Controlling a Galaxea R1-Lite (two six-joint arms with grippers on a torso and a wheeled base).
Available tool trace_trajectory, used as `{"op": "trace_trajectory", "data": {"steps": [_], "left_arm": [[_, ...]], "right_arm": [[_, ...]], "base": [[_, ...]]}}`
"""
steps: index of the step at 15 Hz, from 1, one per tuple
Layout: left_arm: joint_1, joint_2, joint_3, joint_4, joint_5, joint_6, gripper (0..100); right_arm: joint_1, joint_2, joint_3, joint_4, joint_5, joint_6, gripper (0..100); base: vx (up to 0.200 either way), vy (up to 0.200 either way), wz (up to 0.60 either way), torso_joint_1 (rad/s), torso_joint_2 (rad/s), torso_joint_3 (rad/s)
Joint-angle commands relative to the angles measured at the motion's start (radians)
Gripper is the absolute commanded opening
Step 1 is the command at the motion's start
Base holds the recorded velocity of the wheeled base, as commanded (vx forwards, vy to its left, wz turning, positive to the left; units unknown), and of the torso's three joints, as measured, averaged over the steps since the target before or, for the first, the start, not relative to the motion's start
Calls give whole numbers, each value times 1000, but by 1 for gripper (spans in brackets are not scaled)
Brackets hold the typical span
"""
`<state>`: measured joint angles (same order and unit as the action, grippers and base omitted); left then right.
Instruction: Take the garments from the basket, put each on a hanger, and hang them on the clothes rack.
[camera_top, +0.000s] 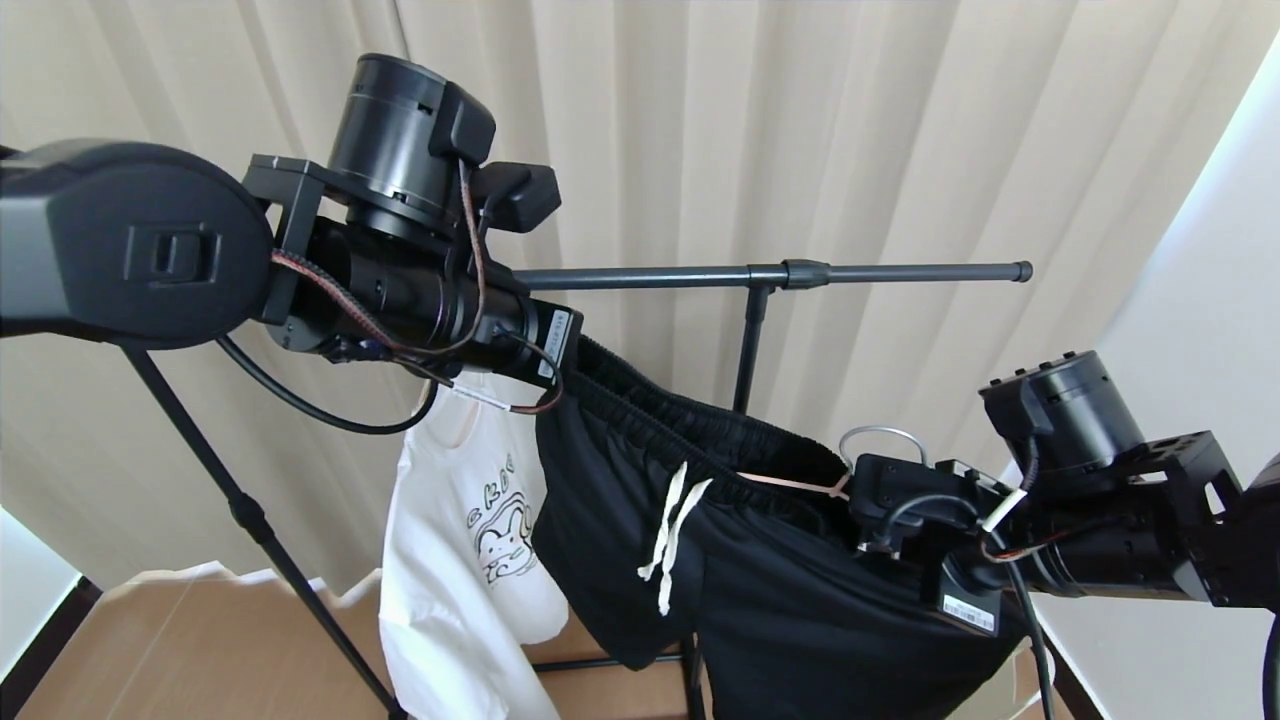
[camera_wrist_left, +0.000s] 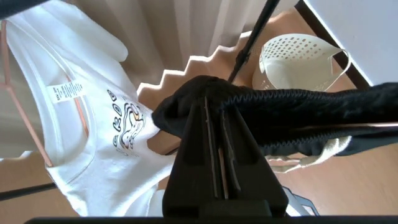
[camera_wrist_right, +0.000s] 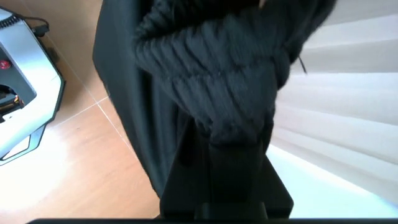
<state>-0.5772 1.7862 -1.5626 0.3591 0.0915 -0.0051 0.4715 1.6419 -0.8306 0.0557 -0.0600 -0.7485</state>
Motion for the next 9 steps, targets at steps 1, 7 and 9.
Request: {"op": "trace_trajectory", "data": {"steps": [1,7,9], "left_arm": [[-41,-17,-47,50,-1,-1,0],[-125,-50,64,63,-4,2,0],[-144,-73,124,63,-3,1,0]], "right_arm": [[1,52,-36,-4,-4,3,0],[4,13,-97,-4,85,152,0],[3,-36,-85,-5,174,192,0]], "base": [[0,0,0,0,0,0],[0,0,0,0,0,0],[0,0,0,0,0,0]]}}
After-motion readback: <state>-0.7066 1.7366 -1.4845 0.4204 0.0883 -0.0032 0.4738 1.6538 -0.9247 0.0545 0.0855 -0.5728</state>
